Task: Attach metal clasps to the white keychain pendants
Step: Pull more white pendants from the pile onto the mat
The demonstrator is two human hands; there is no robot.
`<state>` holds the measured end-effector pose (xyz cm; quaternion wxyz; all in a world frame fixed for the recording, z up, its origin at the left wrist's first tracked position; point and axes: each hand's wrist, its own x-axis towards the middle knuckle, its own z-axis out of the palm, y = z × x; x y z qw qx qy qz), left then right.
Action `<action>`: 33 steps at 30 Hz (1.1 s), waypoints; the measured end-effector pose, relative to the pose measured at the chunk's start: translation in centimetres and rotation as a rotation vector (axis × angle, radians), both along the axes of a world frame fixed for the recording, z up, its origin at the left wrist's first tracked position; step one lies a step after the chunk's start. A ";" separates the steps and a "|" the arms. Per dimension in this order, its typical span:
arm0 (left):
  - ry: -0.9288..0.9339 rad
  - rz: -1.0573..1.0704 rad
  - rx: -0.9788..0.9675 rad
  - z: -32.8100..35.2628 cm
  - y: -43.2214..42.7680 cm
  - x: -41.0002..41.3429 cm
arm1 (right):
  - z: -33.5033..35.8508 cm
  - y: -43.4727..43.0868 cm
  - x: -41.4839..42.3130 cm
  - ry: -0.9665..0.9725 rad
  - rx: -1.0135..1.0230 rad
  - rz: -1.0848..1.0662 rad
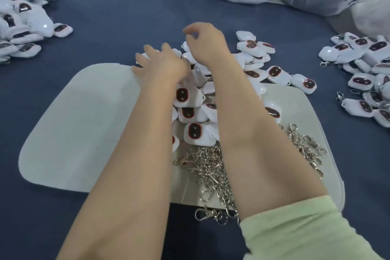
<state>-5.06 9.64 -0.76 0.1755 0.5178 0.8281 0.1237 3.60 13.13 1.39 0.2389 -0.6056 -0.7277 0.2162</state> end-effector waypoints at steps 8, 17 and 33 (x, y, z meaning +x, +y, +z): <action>-0.060 -0.109 0.119 -0.2 0.0 0.6 | -1.2 0.7 -0.2 -0.191 -0.119 -0.006; -0.106 -0.273 0.123 0.5 -1.3 1.9 | 0.1 -0.7 1.8 -0.207 -0.218 -0.087; -0.478 -0.446 0.187 1.7 -5.5 3.8 | 1.5 -5.6 5.6 -0.116 -0.244 -0.216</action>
